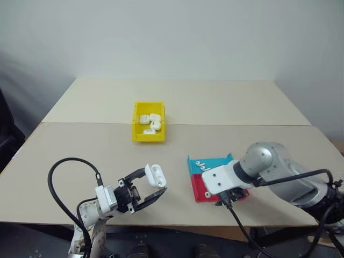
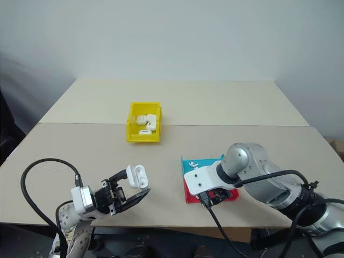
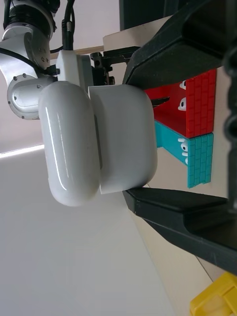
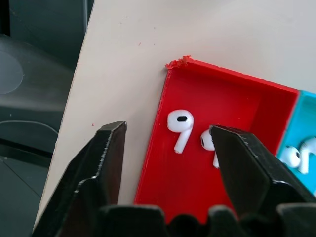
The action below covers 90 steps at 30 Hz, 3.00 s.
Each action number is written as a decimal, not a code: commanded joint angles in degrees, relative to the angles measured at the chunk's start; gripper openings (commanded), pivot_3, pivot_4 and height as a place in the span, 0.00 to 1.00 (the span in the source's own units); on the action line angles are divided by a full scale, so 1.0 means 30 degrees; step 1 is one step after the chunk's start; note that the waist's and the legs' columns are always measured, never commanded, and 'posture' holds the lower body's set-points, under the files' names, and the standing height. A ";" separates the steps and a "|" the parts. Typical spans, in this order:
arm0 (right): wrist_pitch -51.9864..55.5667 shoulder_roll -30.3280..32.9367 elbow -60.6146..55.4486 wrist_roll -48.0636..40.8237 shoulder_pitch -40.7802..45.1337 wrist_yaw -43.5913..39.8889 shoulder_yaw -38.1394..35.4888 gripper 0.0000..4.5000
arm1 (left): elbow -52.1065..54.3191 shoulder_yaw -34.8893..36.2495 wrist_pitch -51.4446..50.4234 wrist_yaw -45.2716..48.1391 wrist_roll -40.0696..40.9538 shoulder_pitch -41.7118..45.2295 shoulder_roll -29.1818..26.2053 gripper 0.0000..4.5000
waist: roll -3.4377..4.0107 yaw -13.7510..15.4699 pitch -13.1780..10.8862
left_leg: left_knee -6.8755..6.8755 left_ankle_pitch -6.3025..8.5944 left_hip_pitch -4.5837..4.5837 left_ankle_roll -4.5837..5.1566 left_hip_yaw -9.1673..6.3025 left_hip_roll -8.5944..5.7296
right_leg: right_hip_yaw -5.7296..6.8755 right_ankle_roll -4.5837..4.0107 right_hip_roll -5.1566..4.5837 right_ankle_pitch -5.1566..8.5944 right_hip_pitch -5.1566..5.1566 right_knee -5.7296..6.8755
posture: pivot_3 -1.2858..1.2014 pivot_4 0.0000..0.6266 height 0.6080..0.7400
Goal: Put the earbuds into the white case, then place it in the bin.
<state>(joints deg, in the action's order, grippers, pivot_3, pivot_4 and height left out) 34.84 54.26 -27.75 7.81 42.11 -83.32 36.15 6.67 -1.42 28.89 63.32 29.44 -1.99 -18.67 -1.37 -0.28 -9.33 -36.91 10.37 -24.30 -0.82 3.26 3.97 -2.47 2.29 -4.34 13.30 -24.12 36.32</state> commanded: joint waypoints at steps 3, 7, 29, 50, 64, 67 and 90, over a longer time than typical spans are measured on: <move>-0.0398 -0.0504 0.0104 0.0695 0.0501 -0.0155 0.0076 0.53 | 0.0752 -0.0090 0.0320 -0.0308 -0.0051 0.0009 0.0013 0.60 | 0.0000 -0.0036 0.0000 | 0.0000 0.0000 0.0000 0.0000 -0.0001 0.0000 | 0.0002 0.0010 0.0000 -0.0006 0.0003 -0.0001 | 0.52 0.24 1.00; -0.0557 -0.0818 0.0418 0.1159 0.0532 -0.0268 0.0311 0.53 | 0.0760 -0.0194 0.0401 -0.0450 -0.0295 -0.0079 0.0023 0.60 | 0.0000 -0.0072 0.0000 | 0.0000 0.0000 0.0002 0.0000 -0.0002 0.0001 | 0.0005 0.0004 0.0000 -0.0003 0.0005 0.0000 | 0.52 0.24 1.00; -0.1900 -0.1987 0.2464 0.2480 0.0864 -0.0875 0.0891 0.53 | 0.0729 -0.0415 0.0872 -0.0925 -0.0835 -0.0526 -0.0054 0.60 | 0.0000 -0.0141 0.0000 | 0.0001 0.0000 0.0005 0.0000 -0.0003 0.0002 | 0.0005 0.0004 0.0002 -0.0003 -0.0003 0.0021 | 0.52 0.24 1.00; -0.2401 -0.2075 0.2783 0.2688 0.0658 -0.0878 0.0777 0.40 | 0.0823 -0.0573 0.0695 -0.1349 -0.1112 -0.0675 -0.0195 0.60 | 0.0000 -0.0140 0.0000 | 0.0001 0.0000 0.0005 0.0000 -0.0002 0.0002 | 0.0006 -0.0007 0.0000 0.0007 -0.0013 0.0040 | 0.52 0.24 1.00; -0.2704 -0.2148 0.2834 0.2887 0.0480 -0.0873 0.0713 0.15 | 0.1167 -0.0734 0.0147 -0.1868 -0.1240 -0.0816 -0.0738 0.60 | 0.0001 -0.0142 0.0001 | 0.0001 0.0000 0.0012 -0.0001 -0.0002 0.0003 | 0.0007 -0.0033 0.0000 0.0024 -0.0010 0.0045 | 0.52 0.24 1.00; -0.2391 -0.2168 0.2397 0.2541 0.0400 -0.0920 0.0376 0.15 | 0.1036 -0.0762 0.0358 -0.1672 -0.0988 -0.0672 -0.0685 0.60 | 0.0001 -0.0141 0.0001 | 0.0001 0.0000 0.0010 -0.0001 -0.0001 0.0002 | 0.0007 -0.0034 0.0000 0.0024 -0.0011 0.0044 | 0.52 0.24 1.00; -0.1144 -0.7609 0.1419 -1.4871 0.1319 0.4833 -1.6982 0.15 | 0.5607 -0.1213 -0.5287 -0.2766 0.3077 0.2302 -0.0358 0.60 | -0.0002 -0.0186 0.0000 | 0.0009 0.0000 0.0012 0.0003 -0.0039 0.0007 | 0.0003 0.0066 0.0034 -0.0016 -0.0002 0.0111 | 0.52 0.24 1.00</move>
<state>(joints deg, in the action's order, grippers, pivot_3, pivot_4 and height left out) 33.76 32.27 -21.58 -32.51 46.36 -69.61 -12.58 21.05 -4.90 14.18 55.50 36.92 4.11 -19.89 -1.37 -0.84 -9.32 -36.89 10.37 -24.27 -0.81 3.16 3.99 -2.48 2.50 -4.25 13.26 -24.13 36.66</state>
